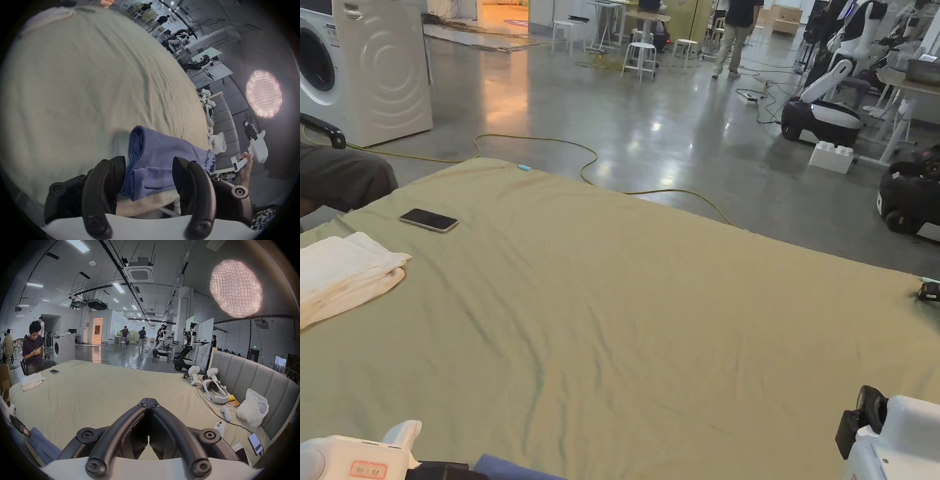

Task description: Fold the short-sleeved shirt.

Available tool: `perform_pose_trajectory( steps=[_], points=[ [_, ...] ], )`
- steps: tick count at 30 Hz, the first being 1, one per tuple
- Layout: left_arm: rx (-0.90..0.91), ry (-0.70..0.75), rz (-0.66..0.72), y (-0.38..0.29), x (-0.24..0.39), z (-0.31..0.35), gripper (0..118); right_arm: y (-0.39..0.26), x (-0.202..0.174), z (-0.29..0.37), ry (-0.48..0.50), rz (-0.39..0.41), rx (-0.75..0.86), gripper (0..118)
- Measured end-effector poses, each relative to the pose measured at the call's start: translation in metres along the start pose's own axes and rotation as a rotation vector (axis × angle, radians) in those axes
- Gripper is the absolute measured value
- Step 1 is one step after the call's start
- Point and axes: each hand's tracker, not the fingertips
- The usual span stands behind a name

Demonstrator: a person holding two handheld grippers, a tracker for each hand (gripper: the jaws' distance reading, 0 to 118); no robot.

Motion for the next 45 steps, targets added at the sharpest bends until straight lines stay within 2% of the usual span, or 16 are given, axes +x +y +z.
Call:
perform_pose_trajectory(
  steps=[2, 5, 7, 8, 10, 11, 13, 18, 22, 24, 27, 32, 35, 45],
  points=[
    [-0.042, -0.052, 0.058, -0.001, -0.015, -0.01, 66, -0.002, 0.003, 0.001, -0.008, 0.006, -0.009, 0],
    [0.001, -0.203, 0.188, -0.005, -0.031, -0.014, 65, -0.006, 0.008, 0.003, -0.018, 0.006, -0.022, 0],
    [0.0, -0.254, 0.216, -0.008, -0.034, -0.023, 62, -0.009, 0.009, 0.003, -0.025, 0.008, -0.03, 0],
    [-0.004, -0.271, 0.214, -0.009, -0.035, -0.029, 54, -0.01, 0.01, 0.003, -0.025, 0.006, -0.035, 0],
    [-0.009, -0.255, 0.211, -0.009, -0.033, -0.039, 24, -0.012, 0.011, 0.002, -0.027, 0.002, -0.047, 0],
    [-0.03, -0.206, 0.218, -0.01, -0.032, -0.045, 17, -0.013, 0.011, 0.001, -0.028, 0.001, -0.053, 0],
    [-0.006, -0.215, 0.213, -0.013, -0.029, -0.047, 14, -0.015, 0.01, 0.0, -0.024, 0.001, -0.062, 0],
    [0.047, -0.116, 0.119, -0.013, -0.007, -0.034, 11, -0.015, 0.007, -0.002, -0.01, 0.01, -0.063, 0],
    [0.084, -0.115, 0.09, -0.01, 0.017, -0.011, 10, -0.012, 0.003, -0.004, 0.007, 0.02, -0.055, 0],
    [0.12, -0.079, 0.029, -0.01, 0.041, 0.007, 10, -0.011, 0.002, -0.005, 0.013, 0.026, -0.05, 0],
    [0.159, -0.046, 0.028, -0.002, 0.057, 0.04, 10, -0.009, 0.002, -0.005, 0.022, 0.03, -0.043, 0],
    [0.216, 0.215, -0.049, 0.011, 0.084, 0.094, 10, -0.007, 0.002, -0.007, 0.03, 0.035, -0.029, 0],
    [0.21, 0.252, -0.052, 0.005, 0.104, 0.099, 10, -0.007, 0.003, -0.009, 0.032, 0.028, -0.026, 0],
    [0.135, 0.157, -0.113, -0.022, 0.187, 0.038, 10, -0.017, 0.011, -0.008, 0.033, 0.01, -0.045, 0]
  ],
)
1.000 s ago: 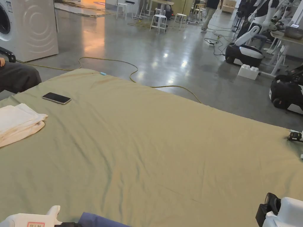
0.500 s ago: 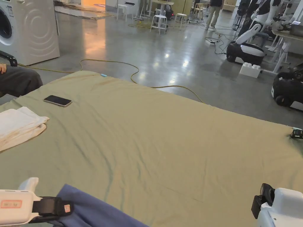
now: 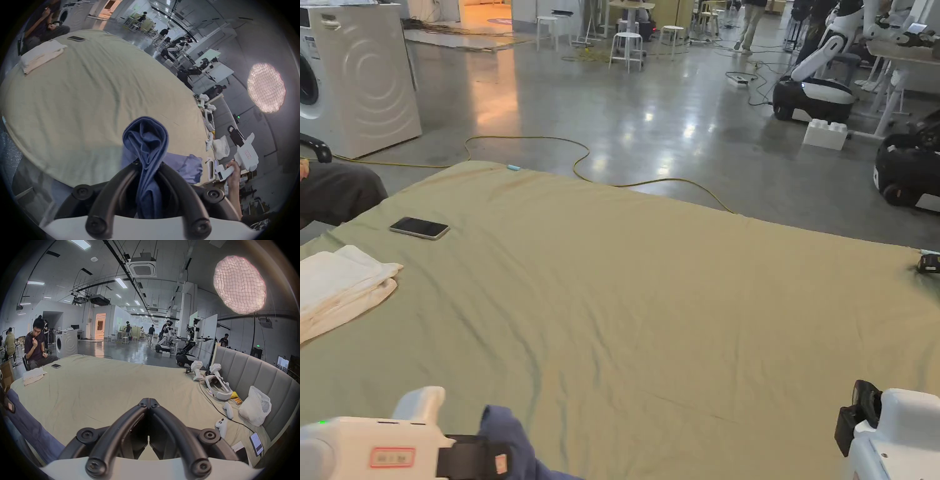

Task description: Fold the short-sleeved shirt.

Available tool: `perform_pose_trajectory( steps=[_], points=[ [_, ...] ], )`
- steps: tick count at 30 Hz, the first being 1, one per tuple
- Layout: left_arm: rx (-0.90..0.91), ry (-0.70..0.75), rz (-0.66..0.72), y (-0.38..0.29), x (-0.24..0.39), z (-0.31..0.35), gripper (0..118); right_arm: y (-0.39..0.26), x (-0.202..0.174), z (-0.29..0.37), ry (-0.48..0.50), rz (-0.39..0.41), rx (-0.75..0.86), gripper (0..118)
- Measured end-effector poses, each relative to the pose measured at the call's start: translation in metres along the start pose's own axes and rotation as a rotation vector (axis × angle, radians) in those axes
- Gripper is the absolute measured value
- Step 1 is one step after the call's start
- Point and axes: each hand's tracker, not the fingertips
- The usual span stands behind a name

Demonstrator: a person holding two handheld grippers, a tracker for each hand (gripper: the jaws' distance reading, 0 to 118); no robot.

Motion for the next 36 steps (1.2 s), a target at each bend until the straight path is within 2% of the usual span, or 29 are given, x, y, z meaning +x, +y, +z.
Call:
perform_pose_trajectory(
  steps=[4, 11, 16, 18, 22, 32, 33, 34, 35, 36],
  points=[
    [-0.084, -0.018, -0.07, -0.013, 0.035, -0.049, 10, -0.006, 0.006, 0.002, -0.007, -0.005, -0.01, 0],
    [-0.249, 0.047, -0.097, -0.046, 0.067, -0.146, 10, -0.016, 0.02, 0.007, -0.031, -0.025, -0.034, 0],
    [-0.358, 0.09, -0.101, -0.07, 0.072, -0.191, 10, -0.022, 0.029, 0.009, -0.049, -0.03, -0.052, 0],
    [-0.348, 0.129, -0.123, -0.073, 0.07, -0.198, 10, -0.024, 0.031, 0.009, -0.056, -0.029, -0.058, 0],
    [-0.321, 0.113, -0.056, -0.07, 0.067, -0.195, 10, -0.028, 0.033, 0.009, -0.069, -0.032, -0.069, 0],
    [-0.317, 0.05, -0.056, -0.066, 0.086, -0.194, 10, -0.032, 0.028, 0.007, -0.057, -0.027, -0.085, 0],
    [-0.326, 0.046, -0.063, -0.066, 0.086, -0.195, 13, -0.032, 0.028, 0.008, -0.057, -0.026, -0.086, 0],
    [-0.34, 0.03, -0.067, -0.066, 0.086, -0.194, 21, -0.033, 0.028, 0.008, -0.056, -0.024, -0.088, 0],
    [-0.362, -0.011, -0.062, -0.065, 0.088, -0.193, 43, -0.033, 0.028, 0.008, -0.054, -0.022, -0.091, 0],
    [-0.36, -0.028, -0.055, -0.065, 0.088, -0.189, 58, -0.033, 0.029, 0.008, -0.054, -0.019, -0.092, 0]
  ],
)
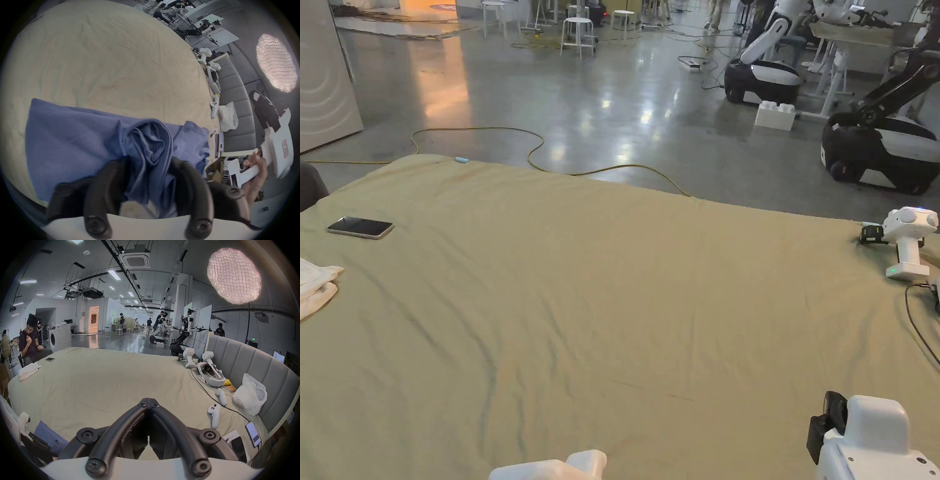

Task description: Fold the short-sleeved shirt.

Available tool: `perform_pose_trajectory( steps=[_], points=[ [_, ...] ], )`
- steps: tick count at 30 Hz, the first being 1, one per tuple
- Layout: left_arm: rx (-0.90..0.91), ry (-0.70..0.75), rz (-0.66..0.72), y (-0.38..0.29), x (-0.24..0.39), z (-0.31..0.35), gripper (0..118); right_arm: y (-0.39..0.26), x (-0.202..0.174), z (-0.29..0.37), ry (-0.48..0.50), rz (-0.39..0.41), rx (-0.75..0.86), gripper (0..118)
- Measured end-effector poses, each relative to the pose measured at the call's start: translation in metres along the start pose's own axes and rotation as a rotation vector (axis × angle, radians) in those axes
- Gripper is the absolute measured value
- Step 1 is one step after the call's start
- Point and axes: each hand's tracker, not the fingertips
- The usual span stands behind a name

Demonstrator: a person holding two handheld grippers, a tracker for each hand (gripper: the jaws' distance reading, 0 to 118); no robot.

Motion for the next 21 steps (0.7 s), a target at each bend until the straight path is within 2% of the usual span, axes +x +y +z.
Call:
perform_pose_trajectory(
  steps=[1, 7, 8, 10, 12, 14, 17, 21],
  points=[
    [0.011, -0.002, 0.0, 0.0, 0.0, 0.006, 64, 0.0, 0.001, 0.001, -0.003, 0.003, 0.0, 0],
    [0.108, -0.028, -0.002, 0.007, -0.005, 0.04, 62, -0.002, 0.008, 0.004, -0.018, -0.004, -0.006, 0],
    [0.131, 0.005, -0.022, 0.008, -0.005, 0.041, 55, -0.003, 0.01, 0.004, -0.019, -0.006, -0.008, 0],
    [0.119, 0.032, -0.037, 0.011, -0.006, 0.033, 21, -0.005, 0.011, 0.005, -0.019, -0.013, -0.011, 0],
    [0.085, 0.038, -0.029, 0.012, -0.007, 0.02, 19, -0.006, 0.012, 0.004, -0.02, -0.015, -0.017, 0],
    [0.009, 0.043, -0.063, 0.008, 0.0, 0.001, 14, -0.008, 0.012, 0.004, -0.018, -0.016, -0.022, 0],
    [-0.054, 0.083, -0.129, 0.001, 0.014, -0.024, 14, -0.009, 0.014, 0.004, -0.02, -0.012, -0.026, 0],
    [-0.067, 0.022, -0.1, -0.004, 0.022, -0.038, 14, -0.01, 0.016, 0.006, -0.024, -0.012, -0.03, 0]
  ],
)
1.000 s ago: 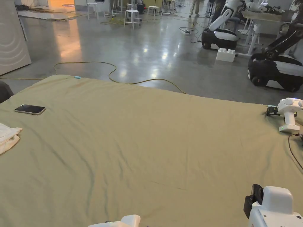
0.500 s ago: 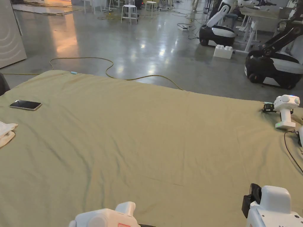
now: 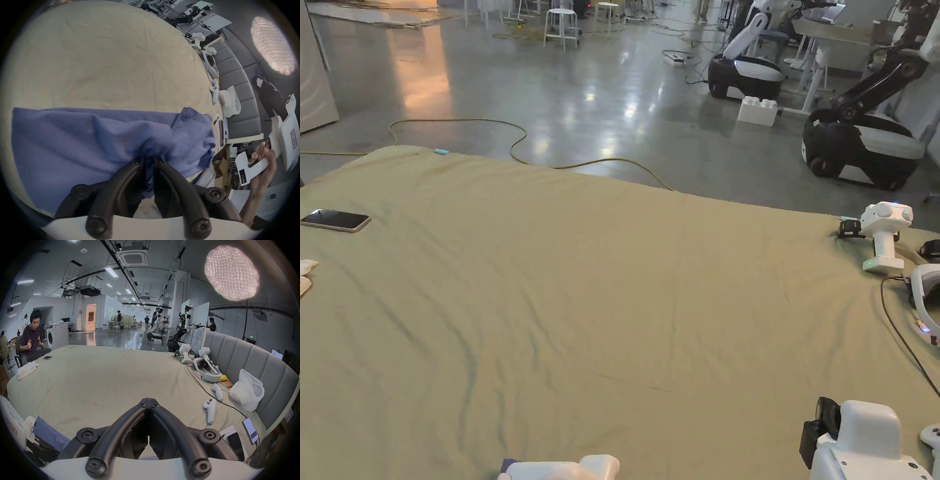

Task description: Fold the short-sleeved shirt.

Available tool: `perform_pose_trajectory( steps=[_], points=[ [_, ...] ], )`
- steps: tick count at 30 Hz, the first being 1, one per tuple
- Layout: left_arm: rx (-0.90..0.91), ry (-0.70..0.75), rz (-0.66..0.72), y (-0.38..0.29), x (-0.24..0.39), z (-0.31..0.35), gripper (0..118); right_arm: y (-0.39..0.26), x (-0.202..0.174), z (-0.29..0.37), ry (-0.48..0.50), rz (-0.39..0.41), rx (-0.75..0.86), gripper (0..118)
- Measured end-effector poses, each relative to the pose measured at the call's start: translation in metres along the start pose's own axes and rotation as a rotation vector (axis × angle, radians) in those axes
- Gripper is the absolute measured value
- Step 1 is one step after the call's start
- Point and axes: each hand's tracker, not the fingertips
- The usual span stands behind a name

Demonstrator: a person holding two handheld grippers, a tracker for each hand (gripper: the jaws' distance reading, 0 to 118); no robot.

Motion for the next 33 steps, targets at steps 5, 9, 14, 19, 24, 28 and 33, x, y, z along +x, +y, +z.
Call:
perform_pose_trajectory(
  steps=[5, 9, 14, 19, 24, 28, 33],
  points=[
    [0.006, -0.093, 0.046, 0.001, 0.003, -0.005, 14, -0.002, 0.002, 0.001, -0.001, 0.001, -0.006, 0],
    [0.002, -0.049, 0.015, 0.002, 0.0, -0.015, 14, -0.004, 0.003, 0.0, 0.0, 0.0, -0.012, 0],
    [0.027, -0.062, 0.007, 0.002, 0.0, -0.01, 14, -0.004, 0.002, -0.001, 0.001, -0.002, -0.012, 0],
    [0.088, -0.093, -0.042, 0.004, -0.005, 0.043, 15, 0.0, -0.001, -0.001, 0.01, -0.003, -0.006, 0],
    [0.209, -0.088, -0.034, 0.005, -0.051, 0.118, 63, 0.008, -0.003, 0.0, 0.018, 0.003, 0.018, 0],
    [0.292, 0.004, 0.031, 0.001, -0.111, 0.151, 66, 0.014, -0.004, 0.001, 0.021, 0.002, 0.037, 0],
    [0.253, -0.047, 0.111, -0.01, -0.176, 0.146, 66, 0.017, -0.005, 0.001, 0.023, -0.008, 0.039, 0]
  ],
)
